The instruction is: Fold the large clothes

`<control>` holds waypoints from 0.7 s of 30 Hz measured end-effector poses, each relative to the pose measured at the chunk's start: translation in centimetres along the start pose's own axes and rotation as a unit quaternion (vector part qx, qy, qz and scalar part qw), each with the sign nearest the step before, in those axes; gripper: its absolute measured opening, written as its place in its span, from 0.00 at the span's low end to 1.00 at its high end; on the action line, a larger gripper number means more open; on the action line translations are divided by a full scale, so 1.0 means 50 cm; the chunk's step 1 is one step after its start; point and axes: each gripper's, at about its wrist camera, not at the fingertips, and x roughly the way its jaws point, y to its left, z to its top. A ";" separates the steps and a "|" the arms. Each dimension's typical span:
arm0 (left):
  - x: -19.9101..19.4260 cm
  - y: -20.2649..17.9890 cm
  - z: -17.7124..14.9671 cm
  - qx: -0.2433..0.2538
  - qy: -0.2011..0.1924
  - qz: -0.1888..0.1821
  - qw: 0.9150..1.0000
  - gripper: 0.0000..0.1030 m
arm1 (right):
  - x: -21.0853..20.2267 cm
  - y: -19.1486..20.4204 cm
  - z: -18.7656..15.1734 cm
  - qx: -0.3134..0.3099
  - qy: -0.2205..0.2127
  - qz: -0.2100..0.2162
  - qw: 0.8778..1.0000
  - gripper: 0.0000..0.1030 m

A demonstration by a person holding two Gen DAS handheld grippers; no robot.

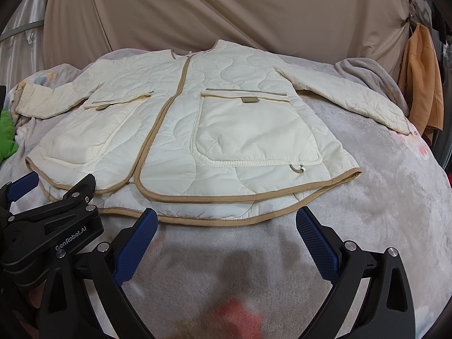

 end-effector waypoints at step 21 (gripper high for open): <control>0.117 0.199 0.232 -0.071 0.020 -0.051 0.996 0.94 | 0.286 -0.909 0.243 0.385 0.012 -0.072 0.920 0.80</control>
